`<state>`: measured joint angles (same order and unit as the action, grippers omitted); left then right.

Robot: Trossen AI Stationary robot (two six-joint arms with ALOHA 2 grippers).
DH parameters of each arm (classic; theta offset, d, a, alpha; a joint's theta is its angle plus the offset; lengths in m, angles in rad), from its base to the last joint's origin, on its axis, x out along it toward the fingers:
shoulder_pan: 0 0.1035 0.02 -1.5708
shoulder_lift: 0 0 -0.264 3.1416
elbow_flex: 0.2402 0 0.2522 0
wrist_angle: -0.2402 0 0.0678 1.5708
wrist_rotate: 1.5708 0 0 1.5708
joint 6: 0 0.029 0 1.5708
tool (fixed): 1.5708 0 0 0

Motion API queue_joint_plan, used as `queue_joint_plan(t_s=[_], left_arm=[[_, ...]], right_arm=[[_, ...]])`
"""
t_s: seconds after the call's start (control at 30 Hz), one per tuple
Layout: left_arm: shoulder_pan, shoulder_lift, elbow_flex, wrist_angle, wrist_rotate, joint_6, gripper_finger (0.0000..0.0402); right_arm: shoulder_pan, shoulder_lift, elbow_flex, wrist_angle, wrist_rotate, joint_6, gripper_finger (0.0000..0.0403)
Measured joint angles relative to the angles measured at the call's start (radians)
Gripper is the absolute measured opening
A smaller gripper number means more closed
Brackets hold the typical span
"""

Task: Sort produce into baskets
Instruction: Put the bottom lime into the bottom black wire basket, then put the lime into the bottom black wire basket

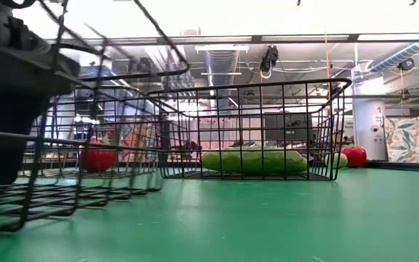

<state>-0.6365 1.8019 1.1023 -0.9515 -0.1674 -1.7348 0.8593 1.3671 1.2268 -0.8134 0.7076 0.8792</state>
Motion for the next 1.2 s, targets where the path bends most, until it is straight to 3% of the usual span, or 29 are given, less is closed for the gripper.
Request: queue_joint_plan(t_s=[0.13,0.43,0.6,0.8,1.0,1.2], left_arm=[[-0.031,0.0,0.0,-0.088,0.035,-0.082,0.0318],[-0.201,-0.001,0.0,-0.12,0.219,-0.269,0.0325],[-0.255,-0.012,0.0,-0.153,0.191,-0.368,0.0326],[-0.227,-0.065,0.0,-0.226,0.108,-0.342,0.0326],[-0.216,-0.165,0.003,-0.196,-0.011,-0.27,0.0326],[-0.222,-0.226,0.052,-0.252,-0.026,-0.19,0.0326]], right_arm=[[-0.002,-0.072,0.017,-0.031,0.095,-0.043,0.0221],[-0.017,-0.151,0.001,-0.084,0.196,-0.117,0.0221],[-0.056,-0.171,0.007,-0.087,0.219,-0.162,0.0221],[-0.151,-0.193,0.01,-0.116,0.177,-0.191,0.0221],[-0.326,-0.25,0.055,-0.356,0.162,-0.011,0.0221],[-0.628,-0.297,0.072,-0.529,0.008,0.028,0.0221]])
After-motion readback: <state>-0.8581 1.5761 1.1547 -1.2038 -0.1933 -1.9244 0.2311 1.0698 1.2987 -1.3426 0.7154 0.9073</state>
